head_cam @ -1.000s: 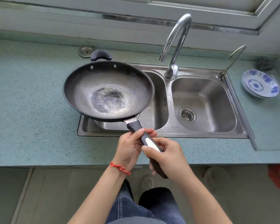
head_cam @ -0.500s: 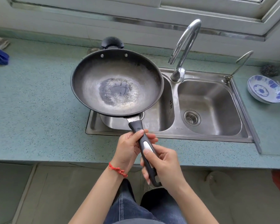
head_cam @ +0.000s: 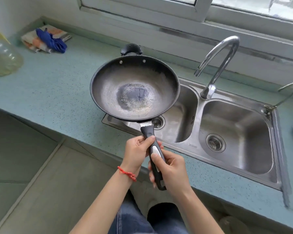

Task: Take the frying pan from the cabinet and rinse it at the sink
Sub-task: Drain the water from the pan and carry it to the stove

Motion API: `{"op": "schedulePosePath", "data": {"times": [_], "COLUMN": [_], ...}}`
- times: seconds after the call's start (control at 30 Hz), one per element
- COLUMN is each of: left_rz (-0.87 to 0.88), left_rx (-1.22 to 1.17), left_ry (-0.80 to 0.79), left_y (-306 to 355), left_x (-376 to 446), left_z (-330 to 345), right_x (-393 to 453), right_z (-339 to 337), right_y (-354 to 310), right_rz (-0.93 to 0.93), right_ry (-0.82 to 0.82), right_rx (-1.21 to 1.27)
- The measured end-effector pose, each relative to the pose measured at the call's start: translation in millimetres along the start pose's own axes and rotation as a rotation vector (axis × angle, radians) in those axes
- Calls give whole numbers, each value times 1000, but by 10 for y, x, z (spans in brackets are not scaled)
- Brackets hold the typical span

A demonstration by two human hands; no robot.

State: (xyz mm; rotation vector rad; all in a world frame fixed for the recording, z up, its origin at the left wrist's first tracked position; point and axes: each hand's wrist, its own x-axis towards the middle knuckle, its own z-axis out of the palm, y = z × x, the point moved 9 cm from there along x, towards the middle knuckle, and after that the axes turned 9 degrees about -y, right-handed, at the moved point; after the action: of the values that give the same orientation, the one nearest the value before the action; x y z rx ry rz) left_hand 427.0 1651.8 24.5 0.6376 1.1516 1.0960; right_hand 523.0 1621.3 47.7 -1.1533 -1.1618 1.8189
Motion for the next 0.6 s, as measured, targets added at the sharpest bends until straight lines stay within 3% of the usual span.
{"op": "schedulePosePath", "data": {"times": [0.27,0.6], "left_rz": [71,226], "left_rx": [-165,-328], "left_ry": [269,522], "left_y": [-315,-415], "left_x": [-429,-1263], "left_z": [-23,-575], "right_x": [-211,-572], "right_z": [-41,659], "right_y": [135,333], "right_rz": [53,93], "right_ry": [-236,-517], "right_rx": [-103,-241]}}
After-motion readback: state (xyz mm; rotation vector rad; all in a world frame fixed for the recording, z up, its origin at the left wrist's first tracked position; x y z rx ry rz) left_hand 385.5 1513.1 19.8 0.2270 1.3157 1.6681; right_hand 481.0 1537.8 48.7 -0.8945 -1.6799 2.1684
